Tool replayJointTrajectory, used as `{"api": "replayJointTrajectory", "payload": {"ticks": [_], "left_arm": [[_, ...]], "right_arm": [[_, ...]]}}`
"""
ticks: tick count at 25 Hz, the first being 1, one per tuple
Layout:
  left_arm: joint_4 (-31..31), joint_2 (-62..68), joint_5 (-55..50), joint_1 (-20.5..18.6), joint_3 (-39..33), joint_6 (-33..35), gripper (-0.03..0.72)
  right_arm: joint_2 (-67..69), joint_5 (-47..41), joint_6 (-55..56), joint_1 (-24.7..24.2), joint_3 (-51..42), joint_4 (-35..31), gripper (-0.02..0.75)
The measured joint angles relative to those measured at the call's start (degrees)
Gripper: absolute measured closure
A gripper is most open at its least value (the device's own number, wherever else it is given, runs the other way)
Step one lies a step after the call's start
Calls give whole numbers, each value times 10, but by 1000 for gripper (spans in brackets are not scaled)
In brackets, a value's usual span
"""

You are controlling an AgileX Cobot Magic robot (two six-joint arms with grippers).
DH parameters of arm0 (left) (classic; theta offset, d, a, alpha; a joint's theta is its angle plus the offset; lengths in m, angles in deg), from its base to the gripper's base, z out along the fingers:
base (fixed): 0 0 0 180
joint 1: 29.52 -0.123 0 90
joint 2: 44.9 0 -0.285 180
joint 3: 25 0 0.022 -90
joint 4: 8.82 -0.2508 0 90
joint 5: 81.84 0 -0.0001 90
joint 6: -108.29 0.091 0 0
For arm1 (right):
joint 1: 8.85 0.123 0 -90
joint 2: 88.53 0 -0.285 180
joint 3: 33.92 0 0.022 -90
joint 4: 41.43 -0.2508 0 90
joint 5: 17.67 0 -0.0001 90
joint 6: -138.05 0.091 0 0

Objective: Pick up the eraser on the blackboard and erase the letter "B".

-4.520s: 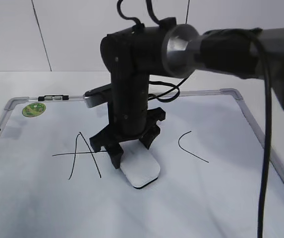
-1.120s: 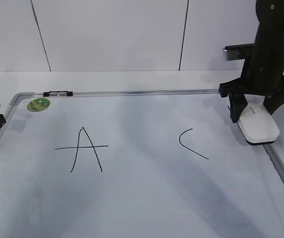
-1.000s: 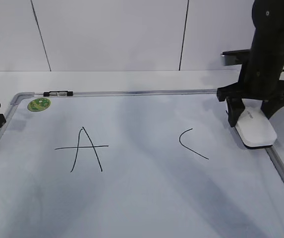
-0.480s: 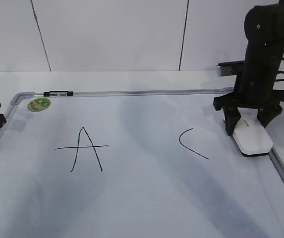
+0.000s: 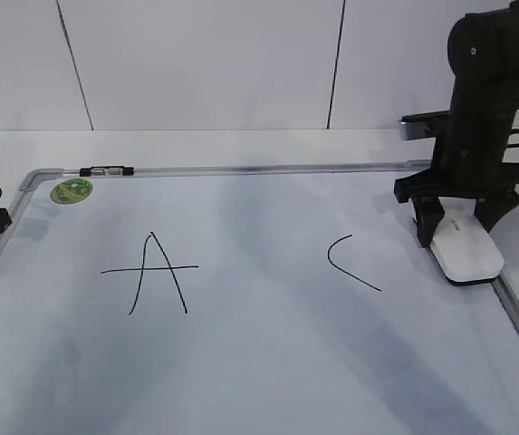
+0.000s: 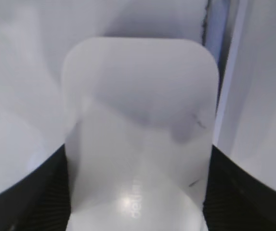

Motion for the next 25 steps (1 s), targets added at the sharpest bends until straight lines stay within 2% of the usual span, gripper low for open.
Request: {"api": "replayJointTrajectory", "payload": {"ticks": [25], "left_arm": [[0, 0, 0, 0, 0, 0, 653]], "right_arm": [[9, 12, -15, -3, 0, -12, 190]]}}
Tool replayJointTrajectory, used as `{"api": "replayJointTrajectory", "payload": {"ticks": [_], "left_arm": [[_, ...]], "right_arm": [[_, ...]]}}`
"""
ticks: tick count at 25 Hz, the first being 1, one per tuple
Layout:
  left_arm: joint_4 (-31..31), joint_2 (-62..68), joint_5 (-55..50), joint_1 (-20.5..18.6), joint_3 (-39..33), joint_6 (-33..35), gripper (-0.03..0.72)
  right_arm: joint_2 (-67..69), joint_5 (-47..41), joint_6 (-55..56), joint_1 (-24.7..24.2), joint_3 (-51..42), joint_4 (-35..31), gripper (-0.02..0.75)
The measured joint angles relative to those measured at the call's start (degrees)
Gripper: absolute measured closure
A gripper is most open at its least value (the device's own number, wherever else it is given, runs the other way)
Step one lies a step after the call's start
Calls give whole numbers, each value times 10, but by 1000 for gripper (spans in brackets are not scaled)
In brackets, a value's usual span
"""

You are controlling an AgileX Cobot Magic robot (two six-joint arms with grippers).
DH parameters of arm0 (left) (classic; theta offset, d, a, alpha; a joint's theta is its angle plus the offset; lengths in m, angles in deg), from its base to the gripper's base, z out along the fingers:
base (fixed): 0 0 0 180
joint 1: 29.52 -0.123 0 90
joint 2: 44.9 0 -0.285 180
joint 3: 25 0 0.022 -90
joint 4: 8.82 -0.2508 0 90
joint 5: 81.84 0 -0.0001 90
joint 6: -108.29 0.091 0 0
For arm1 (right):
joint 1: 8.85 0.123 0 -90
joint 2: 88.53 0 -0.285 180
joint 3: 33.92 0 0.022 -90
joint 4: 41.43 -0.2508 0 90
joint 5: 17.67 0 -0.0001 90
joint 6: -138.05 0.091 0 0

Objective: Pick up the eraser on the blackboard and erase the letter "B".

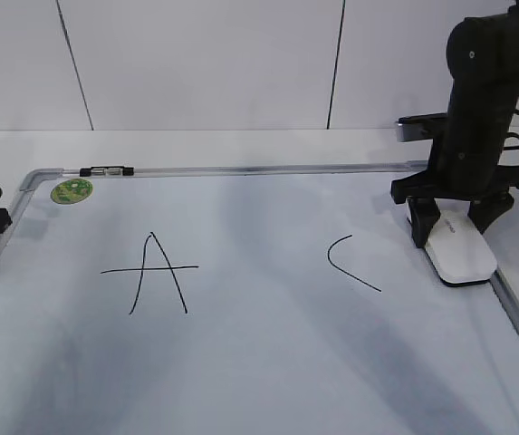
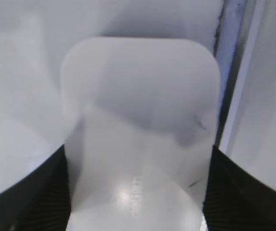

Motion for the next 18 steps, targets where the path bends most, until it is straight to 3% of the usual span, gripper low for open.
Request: {"api": "replayJointTrajectory", "payload": {"ticks": [5, 10, 18], "left_arm": [[0, 0, 0, 0, 0, 0, 653], [0, 0, -1, 0, 0, 0, 653], [0, 0, -1, 0, 0, 0, 653]], "right_arm": [[0, 0, 0, 0, 0, 0, 186], [6, 1, 0, 0, 0, 3, 90], [8, -9, 0, 0, 14, 3, 110]]}}
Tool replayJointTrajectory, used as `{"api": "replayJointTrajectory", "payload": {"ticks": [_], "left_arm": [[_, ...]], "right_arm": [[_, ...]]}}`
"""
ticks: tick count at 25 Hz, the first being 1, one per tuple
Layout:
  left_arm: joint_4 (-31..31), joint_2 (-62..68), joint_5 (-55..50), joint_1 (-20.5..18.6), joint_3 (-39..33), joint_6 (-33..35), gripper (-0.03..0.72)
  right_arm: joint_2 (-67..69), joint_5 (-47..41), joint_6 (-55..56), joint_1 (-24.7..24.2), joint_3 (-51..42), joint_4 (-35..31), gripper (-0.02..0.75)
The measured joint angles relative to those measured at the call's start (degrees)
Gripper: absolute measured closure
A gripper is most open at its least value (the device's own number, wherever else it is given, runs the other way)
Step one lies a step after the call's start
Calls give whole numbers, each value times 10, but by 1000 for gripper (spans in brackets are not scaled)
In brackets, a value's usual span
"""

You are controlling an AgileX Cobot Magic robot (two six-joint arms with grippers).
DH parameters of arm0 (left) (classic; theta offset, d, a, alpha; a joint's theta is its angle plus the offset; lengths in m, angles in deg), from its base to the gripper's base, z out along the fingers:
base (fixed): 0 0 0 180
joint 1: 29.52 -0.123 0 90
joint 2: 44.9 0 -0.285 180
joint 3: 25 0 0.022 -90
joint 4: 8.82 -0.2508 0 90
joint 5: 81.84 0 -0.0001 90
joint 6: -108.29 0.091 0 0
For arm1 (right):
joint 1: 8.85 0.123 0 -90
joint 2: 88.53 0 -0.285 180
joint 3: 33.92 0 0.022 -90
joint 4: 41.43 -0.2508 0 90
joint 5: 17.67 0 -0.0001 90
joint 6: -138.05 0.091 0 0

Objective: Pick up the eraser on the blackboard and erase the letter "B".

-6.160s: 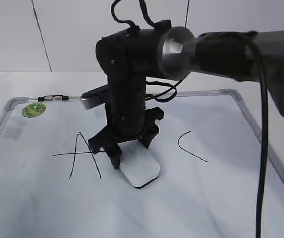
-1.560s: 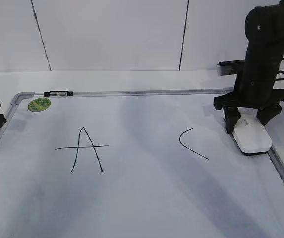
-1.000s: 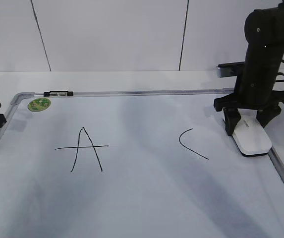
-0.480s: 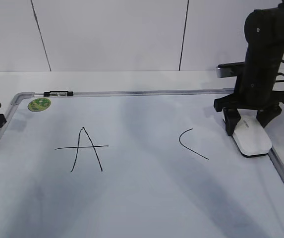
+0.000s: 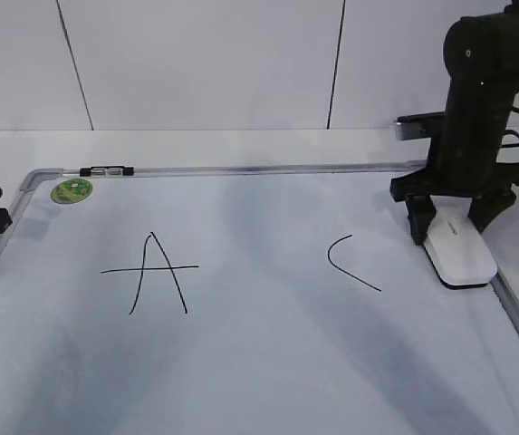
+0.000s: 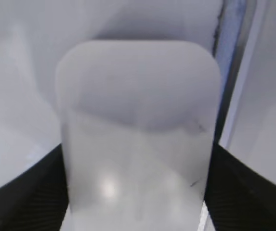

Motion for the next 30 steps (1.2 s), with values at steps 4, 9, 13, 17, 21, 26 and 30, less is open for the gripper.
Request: {"api": "replayJointTrajectory", "payload": {"ticks": [4, 9, 13, 17, 21, 26, 30], "left_arm": [[0, 0, 0, 0, 0, 0, 653], [0, 0, 0, 0, 0, 0, 653], [0, 0, 0, 0, 0, 0, 653], [0, 0, 0, 0, 0, 0, 652], [0, 1, -1, 0, 4, 3, 641], [-4, 8, -5, 1, 25, 11, 567], [-5, 9, -16, 1, 59, 12, 444]], "right_arm": [[0, -4, 1, 0, 31, 0, 120], [0, -5, 1, 0, 59, -5, 141], [-4, -6, 1, 0, 72, -22, 148], [-27, -6, 1, 0, 72, -29, 149], [-69, -8, 1, 0, 72, -40, 149], [-125, -12, 1, 0, 72, -53, 149], [-167, -16, 1, 0, 72, -58, 149]]}}
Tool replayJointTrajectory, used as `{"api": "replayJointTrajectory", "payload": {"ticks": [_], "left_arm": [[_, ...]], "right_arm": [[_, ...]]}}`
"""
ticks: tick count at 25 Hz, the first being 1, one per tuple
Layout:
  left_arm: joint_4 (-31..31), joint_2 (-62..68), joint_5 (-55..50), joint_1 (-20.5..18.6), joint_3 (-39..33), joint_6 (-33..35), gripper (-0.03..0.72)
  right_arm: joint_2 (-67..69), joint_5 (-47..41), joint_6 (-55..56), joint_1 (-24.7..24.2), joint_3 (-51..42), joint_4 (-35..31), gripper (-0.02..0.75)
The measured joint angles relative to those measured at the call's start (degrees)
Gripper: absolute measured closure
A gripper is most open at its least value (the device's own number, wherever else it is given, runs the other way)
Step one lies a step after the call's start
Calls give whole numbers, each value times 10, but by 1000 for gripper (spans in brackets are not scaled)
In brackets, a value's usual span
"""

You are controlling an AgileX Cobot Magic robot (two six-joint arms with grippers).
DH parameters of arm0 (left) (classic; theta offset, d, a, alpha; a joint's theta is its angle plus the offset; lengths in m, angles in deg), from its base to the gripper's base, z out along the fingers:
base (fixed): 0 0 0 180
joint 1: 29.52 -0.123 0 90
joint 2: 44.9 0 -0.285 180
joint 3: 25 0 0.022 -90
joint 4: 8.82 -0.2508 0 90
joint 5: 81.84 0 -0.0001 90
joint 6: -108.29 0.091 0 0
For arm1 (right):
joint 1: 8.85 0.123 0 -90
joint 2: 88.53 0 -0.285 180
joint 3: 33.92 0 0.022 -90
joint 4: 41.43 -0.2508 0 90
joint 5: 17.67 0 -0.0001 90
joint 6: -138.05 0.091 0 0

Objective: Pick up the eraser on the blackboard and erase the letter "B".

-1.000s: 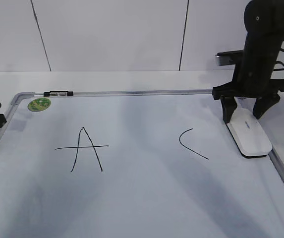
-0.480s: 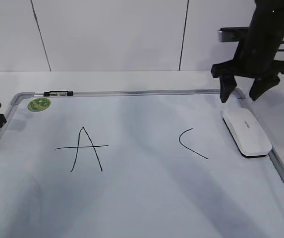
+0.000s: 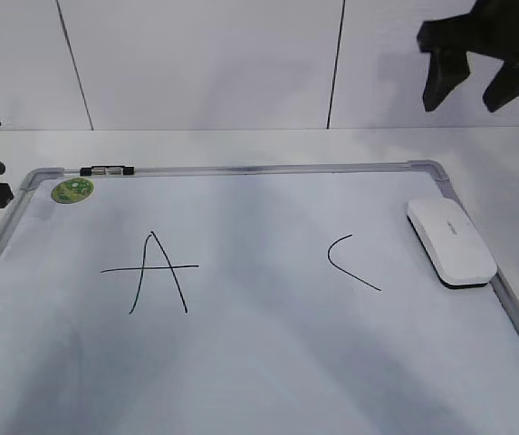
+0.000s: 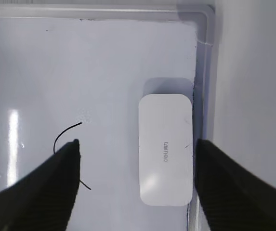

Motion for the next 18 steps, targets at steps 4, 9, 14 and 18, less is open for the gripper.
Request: {"api": "replayJointTrajectory", "payload": {"ticks": [4, 9, 14, 18], "left_arm": [[-1, 0, -23, 0, 17, 0, 398], [-1, 0, -46, 0, 20, -5, 393], [-1, -24, -46, 0, 21, -12, 396], [-2, -74, -50, 0, 21, -16, 406]], "right_arm": [[-37, -4, -1, 0, 0, -4, 149], [-85, -5, -1, 0, 0, -21, 149], [-139, -9, -1, 0, 0, -21, 149], [-191, -9, -2, 0, -23, -23, 150]]}}
